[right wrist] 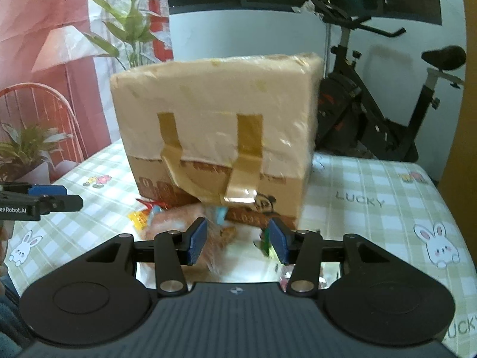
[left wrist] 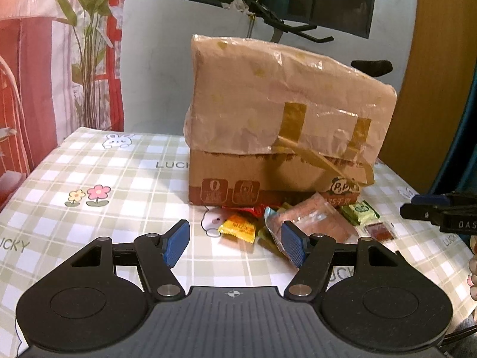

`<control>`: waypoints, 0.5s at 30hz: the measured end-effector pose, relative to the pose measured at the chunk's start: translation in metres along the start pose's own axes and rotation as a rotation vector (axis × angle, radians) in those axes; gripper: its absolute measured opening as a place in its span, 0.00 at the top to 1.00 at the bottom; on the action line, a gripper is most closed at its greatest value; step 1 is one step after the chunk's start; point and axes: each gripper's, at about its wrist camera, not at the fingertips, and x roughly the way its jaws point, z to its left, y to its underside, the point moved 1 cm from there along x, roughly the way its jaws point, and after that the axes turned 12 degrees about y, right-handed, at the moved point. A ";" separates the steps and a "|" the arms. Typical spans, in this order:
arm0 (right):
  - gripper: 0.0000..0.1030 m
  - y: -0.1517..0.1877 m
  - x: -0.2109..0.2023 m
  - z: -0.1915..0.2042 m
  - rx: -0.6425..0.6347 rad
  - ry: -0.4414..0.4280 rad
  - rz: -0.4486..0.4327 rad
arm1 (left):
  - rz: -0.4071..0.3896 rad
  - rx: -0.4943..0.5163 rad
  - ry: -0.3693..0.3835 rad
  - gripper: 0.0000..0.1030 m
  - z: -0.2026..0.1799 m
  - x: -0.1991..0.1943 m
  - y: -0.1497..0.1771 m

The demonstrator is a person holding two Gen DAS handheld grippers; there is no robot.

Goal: Organize snacks
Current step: 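Grasp the pink pastry packet with the left gripper while the right gripper grasps the cracker packet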

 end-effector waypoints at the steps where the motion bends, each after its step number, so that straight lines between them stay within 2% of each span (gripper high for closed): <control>1: 0.52 0.004 0.000 -0.002 -0.003 0.008 0.008 | 0.004 -0.001 0.002 0.32 0.000 0.001 0.001; 4: 0.52 0.017 0.002 -0.006 -0.004 0.024 0.055 | 0.016 -0.013 0.004 0.32 0.001 0.003 0.006; 11: 0.52 0.055 0.023 -0.010 0.015 0.055 0.235 | 0.033 -0.038 0.006 0.32 0.003 0.007 0.009; 15: 0.45 0.066 0.029 -0.008 0.021 0.051 0.266 | 0.048 -0.054 0.009 0.32 0.005 0.010 0.010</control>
